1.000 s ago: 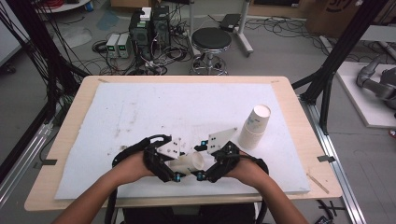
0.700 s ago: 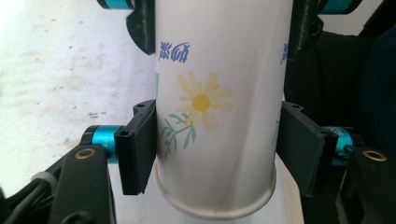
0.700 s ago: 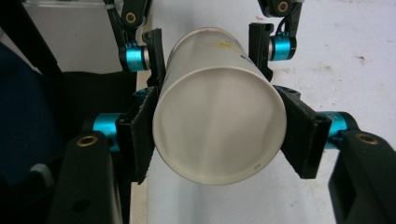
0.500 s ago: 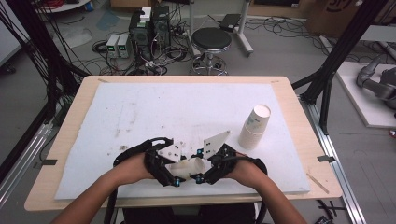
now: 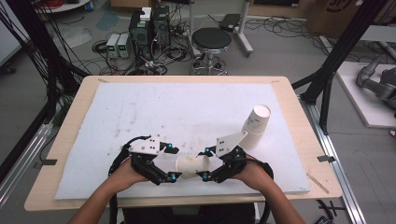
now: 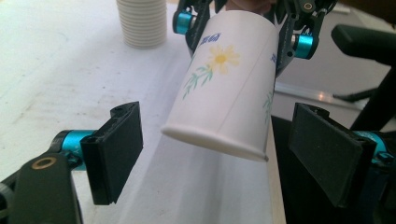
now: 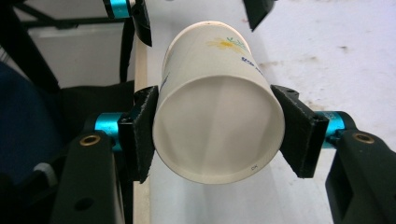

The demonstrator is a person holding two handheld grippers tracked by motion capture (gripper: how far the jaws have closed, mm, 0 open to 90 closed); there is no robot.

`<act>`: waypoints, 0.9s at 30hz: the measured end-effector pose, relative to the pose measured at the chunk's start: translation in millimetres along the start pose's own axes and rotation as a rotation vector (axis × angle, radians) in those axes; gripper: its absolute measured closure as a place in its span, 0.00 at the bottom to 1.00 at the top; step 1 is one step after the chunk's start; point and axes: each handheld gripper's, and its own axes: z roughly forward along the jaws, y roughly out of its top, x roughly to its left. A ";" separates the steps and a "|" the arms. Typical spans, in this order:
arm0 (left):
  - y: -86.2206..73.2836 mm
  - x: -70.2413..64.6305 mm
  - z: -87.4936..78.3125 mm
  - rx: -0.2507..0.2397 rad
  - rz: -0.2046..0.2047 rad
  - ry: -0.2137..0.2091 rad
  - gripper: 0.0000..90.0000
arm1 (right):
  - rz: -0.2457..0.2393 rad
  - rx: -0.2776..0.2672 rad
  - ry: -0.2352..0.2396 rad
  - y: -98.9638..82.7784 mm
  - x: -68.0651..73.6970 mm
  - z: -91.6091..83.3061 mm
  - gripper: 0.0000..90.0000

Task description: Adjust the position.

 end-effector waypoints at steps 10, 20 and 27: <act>-9.3 -0.8 -2.4 -0.117 -0.039 0.007 0.20 | 0.040 -0.122 -0.020 -17.9 4.9 -9.7 0.42; -10.8 -5.0 6.2 -0.182 -0.048 -0.021 0.20 | 0.082 -0.252 -0.010 -35.4 5.4 -20.2 0.42; -7.2 -6.5 11.6 -0.187 -0.035 -0.026 0.20 | 0.081 -0.261 -0.004 -36.1 5.0 -20.6 0.42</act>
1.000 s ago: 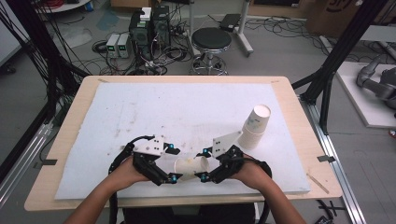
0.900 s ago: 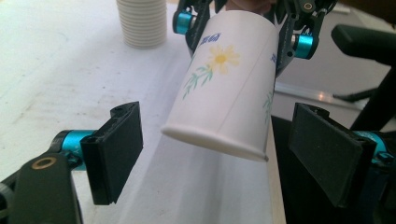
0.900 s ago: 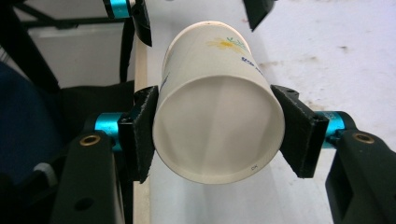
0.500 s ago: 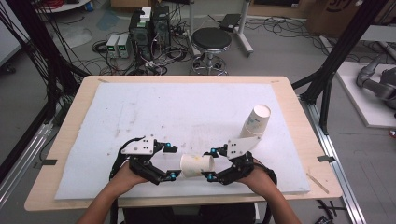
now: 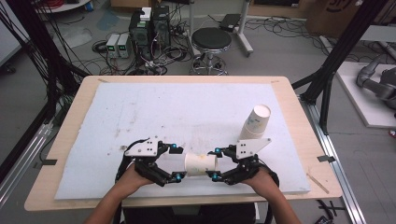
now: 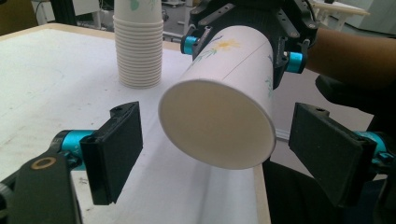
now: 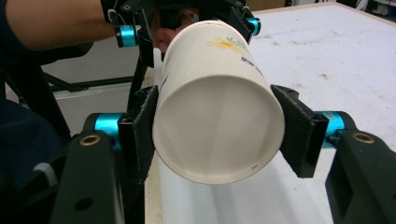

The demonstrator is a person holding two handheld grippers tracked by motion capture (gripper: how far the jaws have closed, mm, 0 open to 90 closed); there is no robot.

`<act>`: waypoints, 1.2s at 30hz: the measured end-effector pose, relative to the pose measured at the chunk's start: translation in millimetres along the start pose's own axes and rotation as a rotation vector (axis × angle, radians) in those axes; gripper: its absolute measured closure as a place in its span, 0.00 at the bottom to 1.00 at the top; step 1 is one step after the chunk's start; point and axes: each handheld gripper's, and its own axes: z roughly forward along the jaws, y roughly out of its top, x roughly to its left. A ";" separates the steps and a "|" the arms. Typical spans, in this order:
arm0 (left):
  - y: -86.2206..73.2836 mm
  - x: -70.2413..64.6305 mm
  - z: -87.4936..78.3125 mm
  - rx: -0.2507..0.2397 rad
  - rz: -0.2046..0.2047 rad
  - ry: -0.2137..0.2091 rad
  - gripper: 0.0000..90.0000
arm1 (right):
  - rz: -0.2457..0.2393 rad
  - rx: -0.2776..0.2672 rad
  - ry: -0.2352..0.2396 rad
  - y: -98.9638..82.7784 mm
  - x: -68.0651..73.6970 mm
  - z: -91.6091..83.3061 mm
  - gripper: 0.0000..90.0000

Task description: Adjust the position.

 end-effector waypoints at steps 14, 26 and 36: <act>1.5 -3.9 9.3 -0.054 0.004 -0.037 0.20 | 0.018 -0.062 0.057 2.5 0.9 -0.3 0.42; 3.2 -5.6 14.0 -0.072 0.024 -0.055 0.28 | 0.055 -0.109 0.092 -1.0 -2.4 -2.7 0.42; 11.3 -6.7 8.0 -0.048 0.022 -0.056 0.32 | 0.073 -0.095 0.106 -0.4 -2.1 0.9 0.41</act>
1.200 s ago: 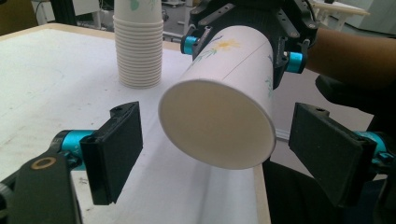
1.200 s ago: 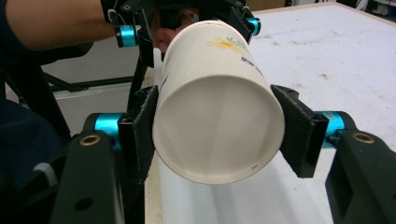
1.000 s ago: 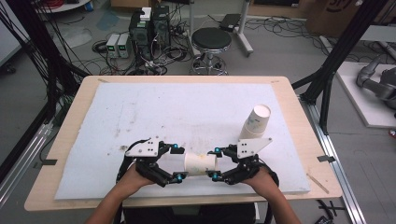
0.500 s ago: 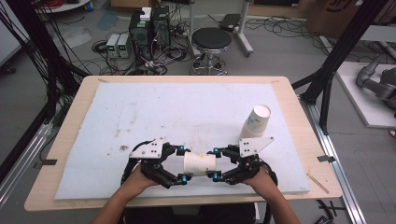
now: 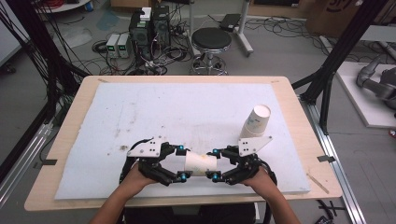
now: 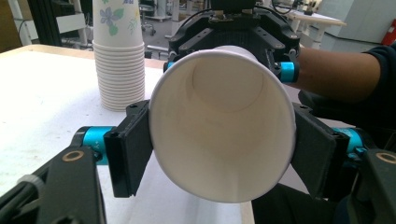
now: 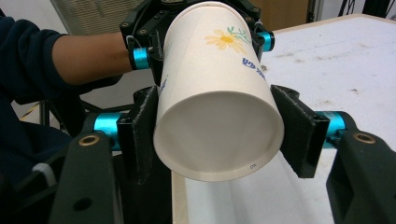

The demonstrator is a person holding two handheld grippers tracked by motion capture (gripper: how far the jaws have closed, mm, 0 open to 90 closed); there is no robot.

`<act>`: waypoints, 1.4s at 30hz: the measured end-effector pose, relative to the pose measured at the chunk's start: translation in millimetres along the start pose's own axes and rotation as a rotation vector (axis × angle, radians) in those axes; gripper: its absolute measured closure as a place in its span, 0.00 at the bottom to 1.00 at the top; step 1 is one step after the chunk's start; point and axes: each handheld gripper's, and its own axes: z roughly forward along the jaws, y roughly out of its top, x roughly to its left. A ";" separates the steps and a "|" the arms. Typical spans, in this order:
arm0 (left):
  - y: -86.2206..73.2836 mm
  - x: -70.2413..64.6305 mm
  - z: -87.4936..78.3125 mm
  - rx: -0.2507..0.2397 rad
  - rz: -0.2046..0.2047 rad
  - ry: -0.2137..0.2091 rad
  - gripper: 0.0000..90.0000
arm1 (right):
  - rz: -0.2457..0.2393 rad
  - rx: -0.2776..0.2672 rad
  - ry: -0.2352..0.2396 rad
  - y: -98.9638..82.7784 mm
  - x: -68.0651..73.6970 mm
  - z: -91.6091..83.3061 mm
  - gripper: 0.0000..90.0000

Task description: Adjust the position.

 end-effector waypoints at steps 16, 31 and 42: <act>28.2 0.9 -10.3 0.222 0.020 0.041 0.33 | -0.030 0.065 -0.117 11.1 7.4 2.0 0.24; 49.1 5.4 -3.8 0.469 0.105 0.063 0.33 | -0.164 0.262 -0.190 29.6 11.4 27.7 0.24; 63.5 5.6 1.6 0.613 0.140 0.082 0.33 | -0.246 0.399 -0.226 39.8 12.6 46.7 0.25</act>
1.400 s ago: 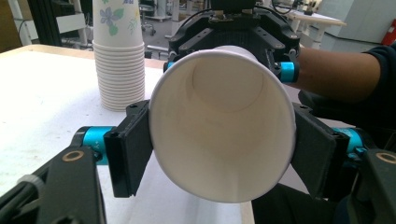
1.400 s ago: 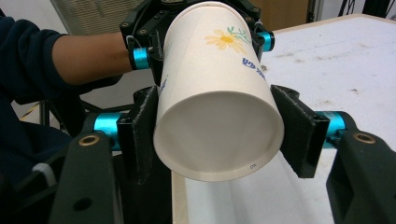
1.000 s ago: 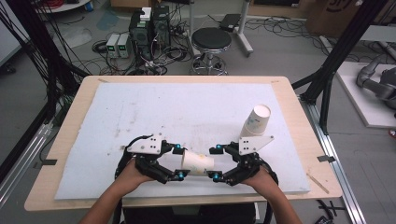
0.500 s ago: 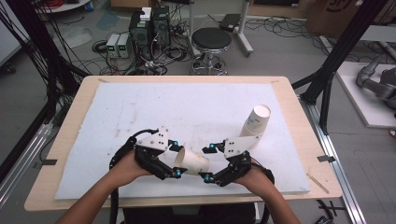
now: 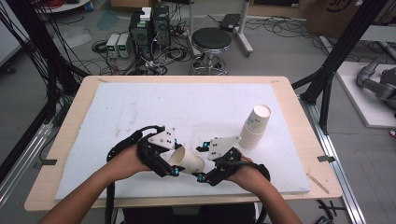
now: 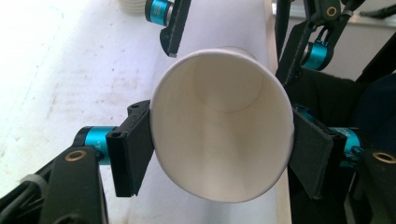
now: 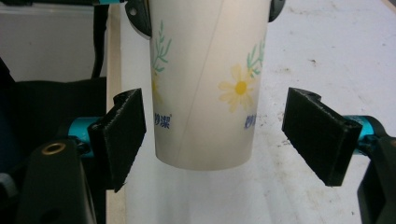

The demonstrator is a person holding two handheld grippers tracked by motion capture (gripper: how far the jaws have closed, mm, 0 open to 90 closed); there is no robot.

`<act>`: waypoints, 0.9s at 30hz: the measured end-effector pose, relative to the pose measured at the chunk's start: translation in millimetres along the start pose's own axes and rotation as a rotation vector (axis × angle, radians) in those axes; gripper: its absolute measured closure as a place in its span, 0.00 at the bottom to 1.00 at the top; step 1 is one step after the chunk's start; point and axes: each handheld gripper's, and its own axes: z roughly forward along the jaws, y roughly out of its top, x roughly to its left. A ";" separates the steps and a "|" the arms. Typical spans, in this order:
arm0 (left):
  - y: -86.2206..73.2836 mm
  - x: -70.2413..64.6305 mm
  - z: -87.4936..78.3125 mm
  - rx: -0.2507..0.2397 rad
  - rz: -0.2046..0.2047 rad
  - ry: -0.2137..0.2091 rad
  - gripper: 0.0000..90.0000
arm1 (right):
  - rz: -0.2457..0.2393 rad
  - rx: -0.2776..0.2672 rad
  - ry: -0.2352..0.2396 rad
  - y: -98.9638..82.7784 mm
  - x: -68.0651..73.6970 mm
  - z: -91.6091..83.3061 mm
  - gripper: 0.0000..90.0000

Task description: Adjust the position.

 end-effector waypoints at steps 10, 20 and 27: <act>5.8 0.1 4.1 0.077 0.015 0.010 0.33 | -0.024 0.063 0.016 8.8 0.2 13.6 0.27; 7.9 -2.4 10.2 0.098 0.019 0.011 0.33 | -0.008 0.104 0.046 10.3 1.2 24.7 0.38; 9.0 -3.0 13.2 0.080 0.011 0.017 0.33 | 0.013 0.108 0.047 7.3 -0.1 26.0 0.40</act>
